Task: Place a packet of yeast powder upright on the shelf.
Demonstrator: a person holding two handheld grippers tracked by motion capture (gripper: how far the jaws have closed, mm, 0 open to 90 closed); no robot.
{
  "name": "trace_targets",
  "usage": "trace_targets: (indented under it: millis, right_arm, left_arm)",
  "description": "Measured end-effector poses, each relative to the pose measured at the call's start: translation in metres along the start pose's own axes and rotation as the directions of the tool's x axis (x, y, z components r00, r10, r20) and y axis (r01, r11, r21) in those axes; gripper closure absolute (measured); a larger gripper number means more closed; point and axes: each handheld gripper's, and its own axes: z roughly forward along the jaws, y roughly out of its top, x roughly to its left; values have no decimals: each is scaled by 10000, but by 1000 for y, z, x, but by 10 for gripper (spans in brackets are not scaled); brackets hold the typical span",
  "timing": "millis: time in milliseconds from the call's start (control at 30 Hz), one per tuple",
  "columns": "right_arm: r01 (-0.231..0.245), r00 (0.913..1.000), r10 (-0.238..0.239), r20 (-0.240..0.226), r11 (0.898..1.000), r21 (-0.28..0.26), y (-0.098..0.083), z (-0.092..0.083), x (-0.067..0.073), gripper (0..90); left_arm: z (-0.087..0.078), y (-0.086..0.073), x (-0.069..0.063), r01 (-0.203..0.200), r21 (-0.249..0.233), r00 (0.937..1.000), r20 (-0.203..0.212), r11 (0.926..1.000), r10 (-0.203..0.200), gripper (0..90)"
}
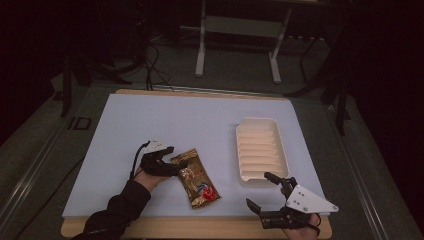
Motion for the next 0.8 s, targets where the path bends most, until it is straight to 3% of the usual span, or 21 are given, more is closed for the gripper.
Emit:
trace_targets:
  millis: [200, 400, 500, 633, 700, 800]
  right_arm:
    - [-66, 9999, 67, -93, 9999, 88, -1, 1, -1, 114]
    - [-128, 9998, 131, -162, 9998, 175, -3, 3, -1, 118]
    - [-142, 9998, 146, -164, 9997, 193, -3, 3, -1, 118]
    - [-150, 9997, 155, -182, 9995, 286, -4, 4, -1, 119]
    - [-147, 9997, 153, -197, 9995, 281, -4, 4, -1, 119]
    - [-177, 9995, 185, -239, 9993, 321, -5, 5, -1, 119]
  left_arm:
    - [7, -2, 13, 626, 539, 9980, -150, 9966, -618, 213]
    - [11, -7, 20, 604, 994, 9979, -274, 9932, -580, 213]
    - [13, -10, 25, 795, 1169, 9968, -106, 9900, -788, 235]
    - [18, -15, 29, 1095, 1645, 9934, 152, 9803, -1135, 298]
    - [18, -15, 30, 1156, 1665, 9925, 189, 9792, -1204, 308]
    - [18, -15, 31, 1298, 1732, 9892, 447, 9763, -1395, 394]
